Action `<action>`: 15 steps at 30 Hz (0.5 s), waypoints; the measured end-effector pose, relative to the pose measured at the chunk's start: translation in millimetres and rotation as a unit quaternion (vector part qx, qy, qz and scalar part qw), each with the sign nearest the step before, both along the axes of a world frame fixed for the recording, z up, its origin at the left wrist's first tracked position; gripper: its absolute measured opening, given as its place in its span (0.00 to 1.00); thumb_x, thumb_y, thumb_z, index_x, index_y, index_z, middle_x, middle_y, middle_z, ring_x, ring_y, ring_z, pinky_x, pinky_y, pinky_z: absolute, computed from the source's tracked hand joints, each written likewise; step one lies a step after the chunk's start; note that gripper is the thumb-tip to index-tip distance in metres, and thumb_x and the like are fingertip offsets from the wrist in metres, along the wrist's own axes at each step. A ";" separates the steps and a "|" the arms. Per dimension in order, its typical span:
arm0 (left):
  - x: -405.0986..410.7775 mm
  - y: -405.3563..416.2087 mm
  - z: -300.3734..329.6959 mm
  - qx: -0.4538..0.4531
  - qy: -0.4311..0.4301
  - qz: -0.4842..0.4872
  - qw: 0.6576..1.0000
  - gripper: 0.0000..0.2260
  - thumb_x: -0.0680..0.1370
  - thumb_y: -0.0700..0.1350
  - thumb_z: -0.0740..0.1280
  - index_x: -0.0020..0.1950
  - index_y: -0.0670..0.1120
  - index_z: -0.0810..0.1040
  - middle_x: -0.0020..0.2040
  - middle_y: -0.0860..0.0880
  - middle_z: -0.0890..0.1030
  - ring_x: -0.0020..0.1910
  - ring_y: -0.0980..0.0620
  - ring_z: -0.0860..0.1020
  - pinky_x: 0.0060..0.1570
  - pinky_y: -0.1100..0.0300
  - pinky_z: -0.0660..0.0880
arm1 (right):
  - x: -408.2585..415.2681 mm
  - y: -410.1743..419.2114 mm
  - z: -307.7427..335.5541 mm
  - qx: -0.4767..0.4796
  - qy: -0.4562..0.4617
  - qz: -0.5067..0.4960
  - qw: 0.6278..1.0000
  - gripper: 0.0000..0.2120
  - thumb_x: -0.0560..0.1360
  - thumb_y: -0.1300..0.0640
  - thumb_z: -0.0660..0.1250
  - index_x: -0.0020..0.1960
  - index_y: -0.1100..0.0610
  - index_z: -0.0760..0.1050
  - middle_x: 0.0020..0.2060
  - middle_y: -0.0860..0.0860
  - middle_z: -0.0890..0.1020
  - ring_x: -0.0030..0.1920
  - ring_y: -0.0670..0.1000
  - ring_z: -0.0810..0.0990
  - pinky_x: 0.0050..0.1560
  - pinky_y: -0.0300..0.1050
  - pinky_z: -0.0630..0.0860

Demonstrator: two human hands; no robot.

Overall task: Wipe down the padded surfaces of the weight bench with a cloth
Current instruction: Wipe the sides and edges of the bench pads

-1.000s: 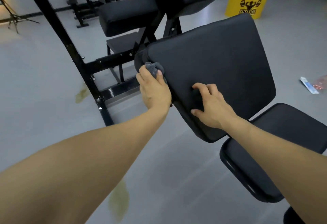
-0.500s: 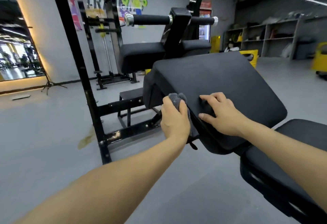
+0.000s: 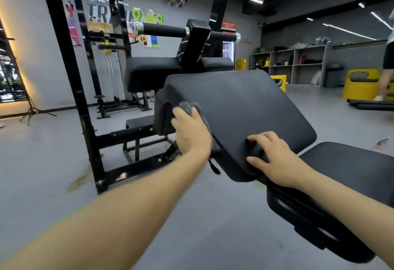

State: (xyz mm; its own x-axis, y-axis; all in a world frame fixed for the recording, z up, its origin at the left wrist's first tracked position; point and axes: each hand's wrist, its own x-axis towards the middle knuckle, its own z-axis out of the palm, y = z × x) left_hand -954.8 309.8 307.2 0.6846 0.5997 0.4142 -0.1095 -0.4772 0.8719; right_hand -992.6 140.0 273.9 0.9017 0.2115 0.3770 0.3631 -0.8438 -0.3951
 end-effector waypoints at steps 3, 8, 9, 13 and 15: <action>-29.7 -27.1 -32.9 0.009 0.009 -0.042 0.999 0.15 0.81 0.52 0.53 0.57 0.41 0.63 0.58 0.41 0.71 0.53 0.38 0.75 0.42 0.51 0.67 | -6.8 -7.6 -9.0 -0.003 -0.007 -0.007 1.000 0.23 0.77 0.49 0.63 0.70 0.48 0.62 0.65 0.46 0.64 0.62 0.52 0.64 0.62 0.44 0.65; 4.1 -10.6 -5.6 -0.084 0.000 0.037 0.996 0.17 0.82 0.53 0.49 0.60 0.40 0.64 0.62 0.40 0.71 0.56 0.38 0.74 0.41 0.53 0.63 | -4.5 -15.9 -13.0 0.022 -0.020 -0.028 0.999 0.22 0.76 0.48 0.64 0.68 0.51 0.65 0.63 0.47 0.67 0.63 0.52 0.65 0.61 0.45 0.66; 10.8 -6.0 -2.6 -0.103 -0.007 0.047 0.994 0.17 0.82 0.53 0.49 0.61 0.40 0.64 0.62 0.40 0.71 0.57 0.38 0.74 0.42 0.53 0.63 | -4.2 -15.3 -13.9 0.026 -0.023 -0.025 0.999 0.22 0.76 0.48 0.64 0.68 0.51 0.65 0.63 0.48 0.67 0.63 0.53 0.65 0.62 0.46 0.66; 10.5 -6.9 -8.1 -0.116 -0.014 0.039 0.992 0.17 0.82 0.53 0.49 0.60 0.41 0.63 0.62 0.41 0.71 0.55 0.39 0.75 0.42 0.52 0.65 | -4.1 -14.4 -17.9 0.023 -0.025 -0.019 0.999 0.23 0.76 0.48 0.64 0.69 0.51 0.65 0.64 0.49 0.66 0.65 0.53 0.63 0.65 0.49 0.66; -6.4 -26.0 -30.1 -0.078 0.006 0.014 0.997 0.17 0.82 0.53 0.50 0.60 0.41 0.63 0.62 0.41 0.71 0.56 0.38 0.74 0.45 0.50 0.67 | -5.1 -15.1 -17.9 0.019 -0.026 -0.018 0.999 0.24 0.76 0.48 0.64 0.70 0.52 0.64 0.64 0.49 0.66 0.65 0.53 0.63 0.65 0.47 0.65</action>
